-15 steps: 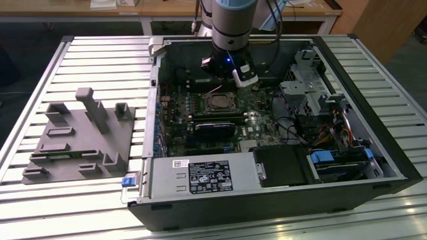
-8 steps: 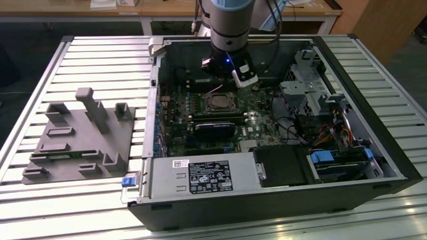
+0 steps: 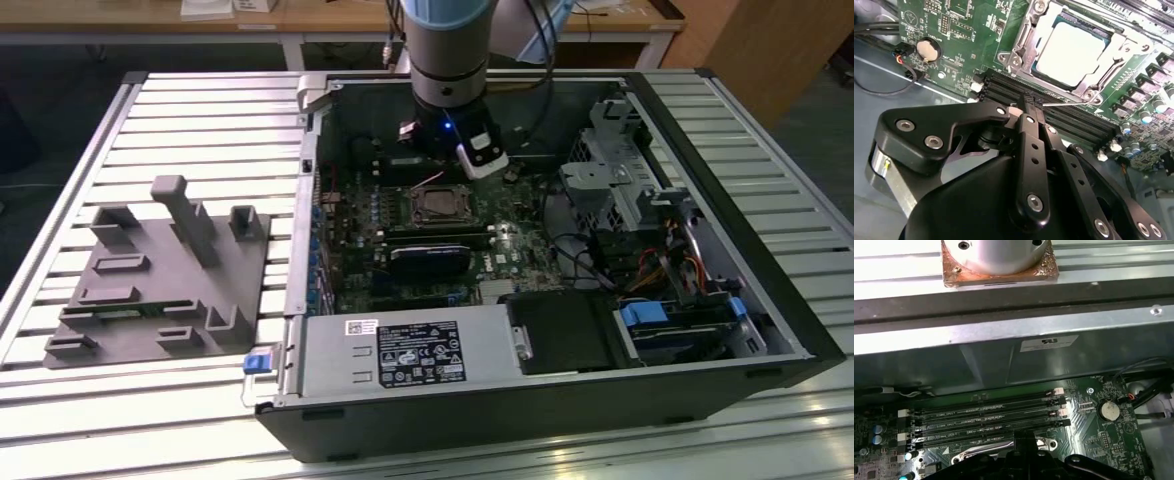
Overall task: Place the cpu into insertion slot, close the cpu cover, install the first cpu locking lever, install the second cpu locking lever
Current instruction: 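Install the first cpu locking lever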
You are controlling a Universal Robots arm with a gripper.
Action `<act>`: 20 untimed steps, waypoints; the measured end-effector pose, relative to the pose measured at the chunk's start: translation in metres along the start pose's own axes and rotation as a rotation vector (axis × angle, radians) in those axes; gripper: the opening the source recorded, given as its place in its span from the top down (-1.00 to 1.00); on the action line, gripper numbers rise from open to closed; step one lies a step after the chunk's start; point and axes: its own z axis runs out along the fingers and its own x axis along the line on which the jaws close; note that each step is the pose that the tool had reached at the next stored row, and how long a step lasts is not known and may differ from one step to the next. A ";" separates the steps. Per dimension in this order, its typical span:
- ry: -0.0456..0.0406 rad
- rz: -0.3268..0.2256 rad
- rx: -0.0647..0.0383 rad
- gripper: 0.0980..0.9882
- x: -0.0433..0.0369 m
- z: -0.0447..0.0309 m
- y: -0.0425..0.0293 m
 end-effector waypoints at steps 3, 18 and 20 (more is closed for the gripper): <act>-0.0094 -0.005 -0.002 0.98 0.0015 0.0016 -0.0013; -0.0260 -0.034 -0.004 0.98 0.0043 0.0064 -0.0039; -0.0268 -0.036 0.002 0.98 0.0046 0.0068 -0.0041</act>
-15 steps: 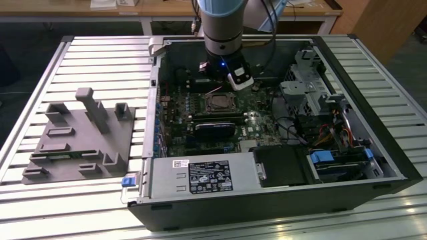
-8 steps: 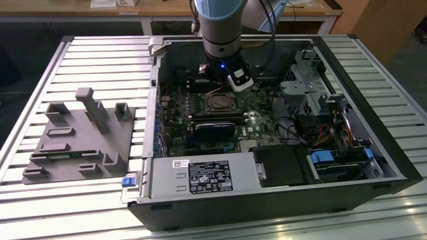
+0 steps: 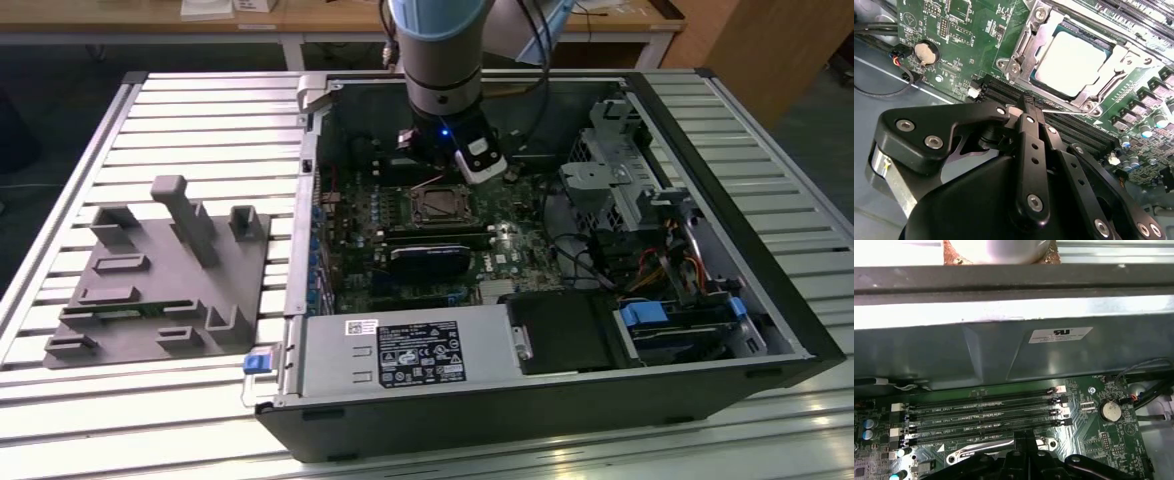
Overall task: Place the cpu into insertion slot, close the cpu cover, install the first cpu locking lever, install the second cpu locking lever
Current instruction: 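Install the first cpu locking lever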
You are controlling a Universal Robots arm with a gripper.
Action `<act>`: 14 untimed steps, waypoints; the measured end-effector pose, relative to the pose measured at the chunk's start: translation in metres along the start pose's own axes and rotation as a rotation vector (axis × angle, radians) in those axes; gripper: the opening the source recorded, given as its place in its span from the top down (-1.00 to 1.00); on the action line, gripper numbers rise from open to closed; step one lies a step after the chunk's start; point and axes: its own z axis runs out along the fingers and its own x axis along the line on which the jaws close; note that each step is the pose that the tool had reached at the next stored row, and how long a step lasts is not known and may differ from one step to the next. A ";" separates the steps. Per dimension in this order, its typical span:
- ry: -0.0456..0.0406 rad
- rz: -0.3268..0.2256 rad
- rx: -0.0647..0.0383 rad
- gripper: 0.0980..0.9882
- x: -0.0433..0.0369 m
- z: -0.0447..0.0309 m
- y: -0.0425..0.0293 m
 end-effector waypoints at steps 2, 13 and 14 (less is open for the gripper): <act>-0.0004 -0.002 0.002 0.98 0.0008 0.0007 -0.0003; -0.0039 -0.017 0.029 0.98 0.0035 0.0045 0.0051; -0.0041 -0.018 0.031 0.98 0.0037 0.0048 0.0062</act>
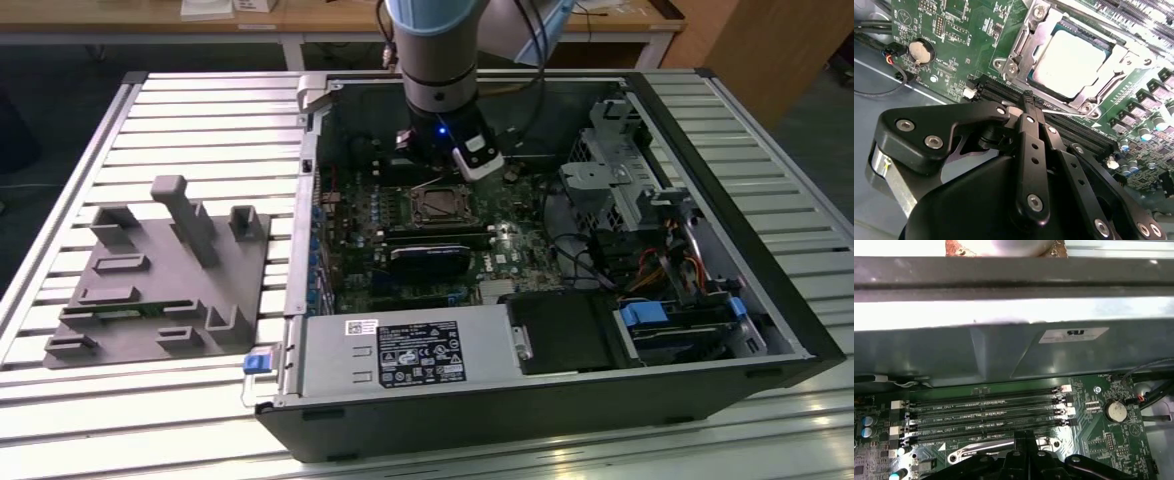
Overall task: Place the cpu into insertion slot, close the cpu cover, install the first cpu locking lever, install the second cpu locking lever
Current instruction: 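Install the first cpu locking lever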
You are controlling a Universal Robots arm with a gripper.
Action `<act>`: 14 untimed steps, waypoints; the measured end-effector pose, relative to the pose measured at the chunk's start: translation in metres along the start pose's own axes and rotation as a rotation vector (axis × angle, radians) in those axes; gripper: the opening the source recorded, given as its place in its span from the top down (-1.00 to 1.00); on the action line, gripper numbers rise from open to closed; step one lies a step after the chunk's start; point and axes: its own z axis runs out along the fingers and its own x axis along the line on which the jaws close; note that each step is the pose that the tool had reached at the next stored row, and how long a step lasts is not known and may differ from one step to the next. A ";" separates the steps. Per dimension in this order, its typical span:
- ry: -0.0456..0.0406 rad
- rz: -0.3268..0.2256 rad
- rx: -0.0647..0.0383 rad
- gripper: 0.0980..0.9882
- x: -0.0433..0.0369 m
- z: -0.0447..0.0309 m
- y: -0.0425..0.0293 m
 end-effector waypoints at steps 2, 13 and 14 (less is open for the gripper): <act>-0.0003 -0.001 0.003 0.98 0.0004 0.0006 0.0024; -0.0302 -0.013 0.035 0.98 0.0065 0.0042 0.0057; -0.0318 -0.014 0.035 0.98 0.0072 0.0046 0.0064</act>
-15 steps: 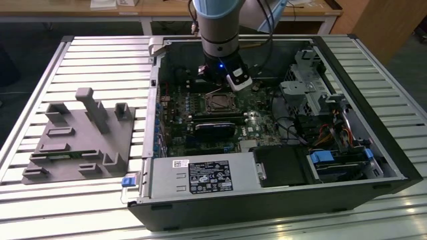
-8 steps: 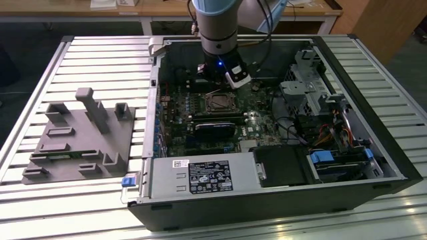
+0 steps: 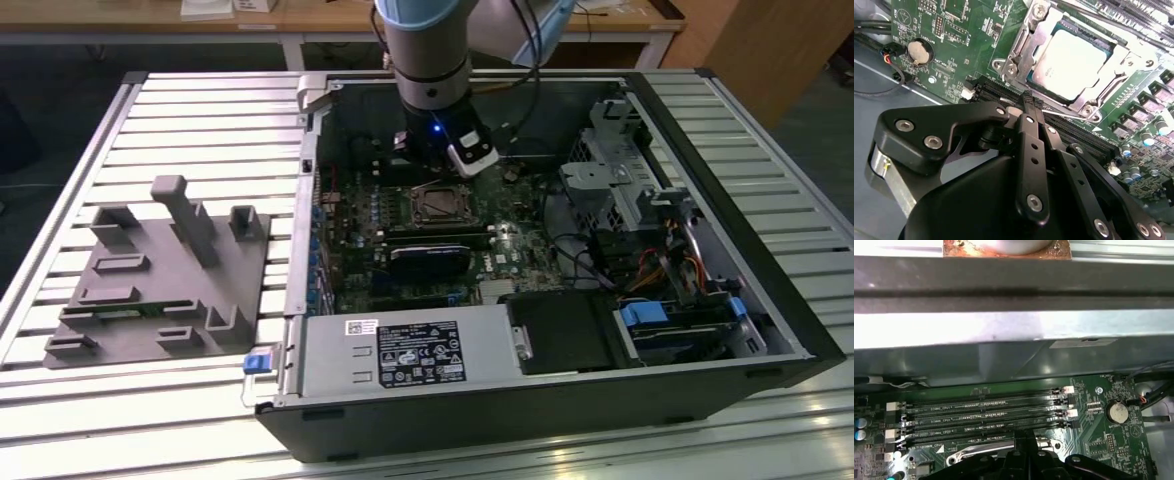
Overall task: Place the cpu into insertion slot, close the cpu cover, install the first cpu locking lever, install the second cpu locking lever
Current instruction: 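Install the first cpu locking lever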
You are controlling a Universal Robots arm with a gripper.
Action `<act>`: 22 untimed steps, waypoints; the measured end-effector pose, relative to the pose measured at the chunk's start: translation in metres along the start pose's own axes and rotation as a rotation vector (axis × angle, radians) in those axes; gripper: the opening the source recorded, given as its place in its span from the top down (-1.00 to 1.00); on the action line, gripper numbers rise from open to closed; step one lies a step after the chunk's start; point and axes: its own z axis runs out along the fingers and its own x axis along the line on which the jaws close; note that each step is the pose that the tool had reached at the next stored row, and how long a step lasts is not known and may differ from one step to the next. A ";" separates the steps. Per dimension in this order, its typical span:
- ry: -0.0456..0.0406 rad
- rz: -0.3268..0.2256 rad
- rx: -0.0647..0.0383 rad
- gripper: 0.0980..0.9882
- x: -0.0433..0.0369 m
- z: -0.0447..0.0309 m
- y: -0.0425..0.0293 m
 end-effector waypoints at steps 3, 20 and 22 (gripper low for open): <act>-0.0021 -0.001 0.001 0.98 0.0015 0.0011 0.0035; -0.0203 0.058 0.023 0.98 0.0072 0.0056 0.0111; -0.0228 0.068 0.025 0.98 0.0081 0.0060 0.0115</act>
